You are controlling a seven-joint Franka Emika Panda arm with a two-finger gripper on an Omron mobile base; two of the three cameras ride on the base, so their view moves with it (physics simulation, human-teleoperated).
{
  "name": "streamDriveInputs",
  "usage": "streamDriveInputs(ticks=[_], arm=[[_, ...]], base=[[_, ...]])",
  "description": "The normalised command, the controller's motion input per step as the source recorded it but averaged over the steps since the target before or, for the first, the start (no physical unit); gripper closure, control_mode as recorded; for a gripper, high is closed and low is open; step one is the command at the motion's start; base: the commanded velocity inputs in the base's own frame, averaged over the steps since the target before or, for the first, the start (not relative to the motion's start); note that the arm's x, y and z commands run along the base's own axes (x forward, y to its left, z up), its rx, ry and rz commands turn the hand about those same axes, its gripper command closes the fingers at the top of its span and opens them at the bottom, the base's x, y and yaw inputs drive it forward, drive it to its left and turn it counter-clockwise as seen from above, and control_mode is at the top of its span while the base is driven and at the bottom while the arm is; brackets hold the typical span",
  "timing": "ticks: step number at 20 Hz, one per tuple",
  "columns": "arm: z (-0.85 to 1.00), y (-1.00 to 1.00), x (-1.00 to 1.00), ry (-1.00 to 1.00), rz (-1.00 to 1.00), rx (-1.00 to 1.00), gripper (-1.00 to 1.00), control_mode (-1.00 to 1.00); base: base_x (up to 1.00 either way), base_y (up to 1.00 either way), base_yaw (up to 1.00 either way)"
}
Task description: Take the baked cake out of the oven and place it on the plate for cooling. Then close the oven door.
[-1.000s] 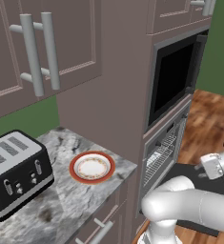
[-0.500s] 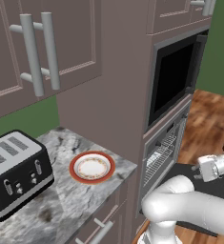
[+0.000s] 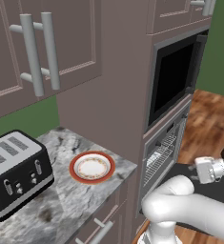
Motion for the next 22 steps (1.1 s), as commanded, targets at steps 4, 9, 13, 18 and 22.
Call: streamDriveInputs(ticks=[4, 9, 13, 18, 22], arm=[[-0.10, 0.03, 0.29, 0.00, -0.09, 0.00, -1.00, -1.00], [-0.09, 0.00, 0.28, 0.00, -0.03, 0.02, -1.00, -1.00], [-0.23, 0.00, 0.26, 0.04, 0.00, 0.04, -1.00, -1.00], [-0.31, 0.00, 0.24, 0.08, 0.00, 0.06, -1.00, -1.00], [-0.29, 0.00, 0.27, 0.08, 0.00, 0.08, -1.00, -1.00]], base=[[0.00, 0.00, 0.00], [0.00, 0.00, 0.00], [0.00, 0.00, 0.00], [0.00, 0.00, 0.00], [0.00, 0.00, 0.00]])
